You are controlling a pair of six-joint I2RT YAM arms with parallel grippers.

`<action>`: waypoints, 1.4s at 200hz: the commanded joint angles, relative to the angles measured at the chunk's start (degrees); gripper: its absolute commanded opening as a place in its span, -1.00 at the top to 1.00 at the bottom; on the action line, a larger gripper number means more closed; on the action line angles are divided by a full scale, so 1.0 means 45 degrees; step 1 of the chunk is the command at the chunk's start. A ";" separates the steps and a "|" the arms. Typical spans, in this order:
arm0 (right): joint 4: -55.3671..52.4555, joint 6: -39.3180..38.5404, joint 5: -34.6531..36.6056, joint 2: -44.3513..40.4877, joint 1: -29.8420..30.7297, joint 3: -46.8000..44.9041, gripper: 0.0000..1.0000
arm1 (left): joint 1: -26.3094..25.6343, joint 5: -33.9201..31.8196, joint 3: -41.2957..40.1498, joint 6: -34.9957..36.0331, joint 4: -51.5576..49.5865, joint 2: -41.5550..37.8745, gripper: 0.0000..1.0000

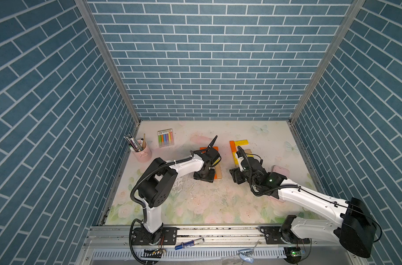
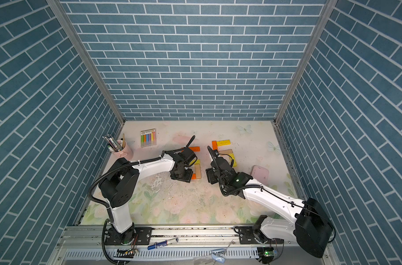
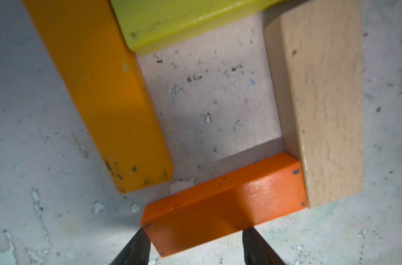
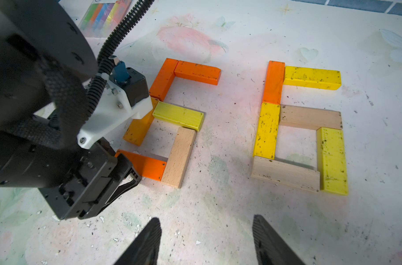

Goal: Assemble the number 6 with building blocks
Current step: Assemble the building block at the center of the board.

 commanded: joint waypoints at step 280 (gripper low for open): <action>-0.0051 -0.0145 -0.0151 0.0996 -0.0038 0.0507 -0.25 | 0.1088 -0.0381 -0.1149 0.0444 -0.0303 -0.1256 -0.28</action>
